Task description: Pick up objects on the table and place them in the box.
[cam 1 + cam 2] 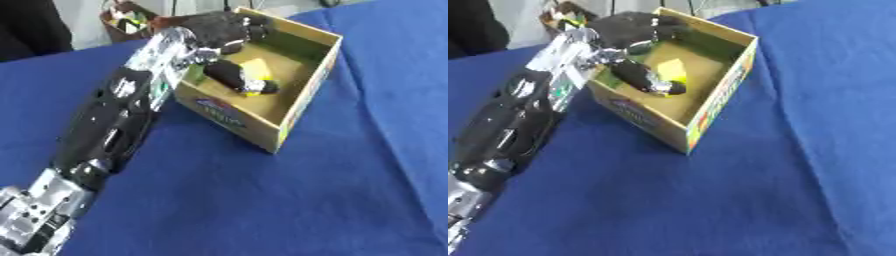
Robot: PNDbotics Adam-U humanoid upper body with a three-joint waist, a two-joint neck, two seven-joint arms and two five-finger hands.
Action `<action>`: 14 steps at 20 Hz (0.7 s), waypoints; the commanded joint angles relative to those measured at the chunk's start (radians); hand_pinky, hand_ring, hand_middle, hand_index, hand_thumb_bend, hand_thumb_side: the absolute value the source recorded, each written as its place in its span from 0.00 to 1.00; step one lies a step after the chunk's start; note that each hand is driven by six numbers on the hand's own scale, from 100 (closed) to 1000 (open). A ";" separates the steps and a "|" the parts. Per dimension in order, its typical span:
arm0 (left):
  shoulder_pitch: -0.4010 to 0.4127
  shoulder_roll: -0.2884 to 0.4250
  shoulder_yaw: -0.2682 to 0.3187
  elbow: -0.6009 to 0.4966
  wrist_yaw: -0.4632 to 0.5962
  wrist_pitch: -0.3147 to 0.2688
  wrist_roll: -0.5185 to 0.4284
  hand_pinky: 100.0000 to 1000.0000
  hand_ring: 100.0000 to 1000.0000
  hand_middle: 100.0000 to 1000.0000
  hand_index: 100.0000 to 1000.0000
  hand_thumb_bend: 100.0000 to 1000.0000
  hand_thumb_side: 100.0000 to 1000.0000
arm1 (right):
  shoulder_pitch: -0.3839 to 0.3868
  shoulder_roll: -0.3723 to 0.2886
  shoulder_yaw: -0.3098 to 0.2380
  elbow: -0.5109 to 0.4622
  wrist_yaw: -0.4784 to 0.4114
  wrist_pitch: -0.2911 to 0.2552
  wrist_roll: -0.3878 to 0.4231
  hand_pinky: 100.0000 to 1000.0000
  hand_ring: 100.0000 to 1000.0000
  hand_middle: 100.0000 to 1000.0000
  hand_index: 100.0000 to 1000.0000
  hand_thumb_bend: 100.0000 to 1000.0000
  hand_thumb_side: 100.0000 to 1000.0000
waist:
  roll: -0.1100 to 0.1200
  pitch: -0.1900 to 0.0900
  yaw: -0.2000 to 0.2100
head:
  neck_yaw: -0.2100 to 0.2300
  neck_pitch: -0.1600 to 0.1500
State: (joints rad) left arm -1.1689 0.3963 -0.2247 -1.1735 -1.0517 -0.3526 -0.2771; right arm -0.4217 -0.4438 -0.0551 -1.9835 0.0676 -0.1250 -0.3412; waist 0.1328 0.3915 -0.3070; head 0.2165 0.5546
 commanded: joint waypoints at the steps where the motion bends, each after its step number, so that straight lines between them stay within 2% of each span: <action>1: -0.010 0.026 0.059 -0.089 0.048 0.038 0.049 0.69 0.83 0.82 0.98 0.22 1.00 | -0.002 -0.017 -0.011 -0.016 -0.008 -0.001 -0.005 0.49 0.59 0.56 0.73 0.00 0.52 | -0.020 -0.033 0.006 | -0.007 0.011; 3: -0.009 0.016 0.097 -0.137 0.078 0.067 0.079 0.61 0.77 0.76 0.96 0.00 1.00 | 0.002 -0.016 -0.013 -0.016 -0.010 -0.001 -0.009 0.49 0.59 0.56 0.73 0.00 0.52 | -0.029 -0.040 0.014 | -0.010 0.017; 5: -0.010 0.006 0.140 -0.183 0.106 0.096 0.107 0.54 0.71 0.71 0.93 0.00 0.94 | 0.006 -0.016 -0.016 -0.016 -0.012 -0.002 -0.013 0.49 0.60 0.56 0.73 0.00 0.52 | -0.038 -0.048 0.025 | -0.013 0.022; 8: 0.013 0.002 0.204 -0.254 0.150 0.137 0.151 0.40 0.58 0.58 0.83 0.00 0.73 | 0.015 -0.016 -0.023 -0.016 -0.015 -0.004 -0.022 0.49 0.60 0.56 0.73 0.00 0.52 | -0.054 -0.058 0.044 | -0.023 0.032; 10: 0.052 -0.001 0.213 -0.302 0.180 0.152 0.180 0.37 0.55 0.55 0.82 0.00 0.71 | 0.019 -0.017 -0.030 -0.016 -0.014 -0.006 -0.031 0.49 0.60 0.57 0.73 0.00 0.51 | -0.065 -0.063 0.061 | -0.036 0.037; 12: 0.096 -0.020 0.194 -0.349 0.208 0.169 0.209 0.35 0.54 0.54 0.81 0.00 0.73 | 0.022 -0.018 -0.039 -0.016 -0.013 -0.006 -0.043 0.51 0.60 0.57 0.73 0.00 0.51 | -0.075 -0.064 0.082 | -0.050 0.040; 14: 0.145 -0.038 0.171 -0.399 0.239 0.182 0.240 0.37 0.57 0.57 0.81 0.00 0.74 | 0.022 -0.019 -0.045 -0.016 -0.011 -0.008 -0.056 0.51 0.60 0.57 0.73 0.00 0.51 | -0.085 -0.066 0.097 | -0.063 0.041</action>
State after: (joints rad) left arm -1.0094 0.3580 -0.0474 -1.5284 -0.8332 -0.1784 -0.0571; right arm -0.3944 -0.4439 -0.0862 -1.9835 0.0595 -0.1317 -0.3874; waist 0.0527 0.3529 -0.2066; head 0.1623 0.5902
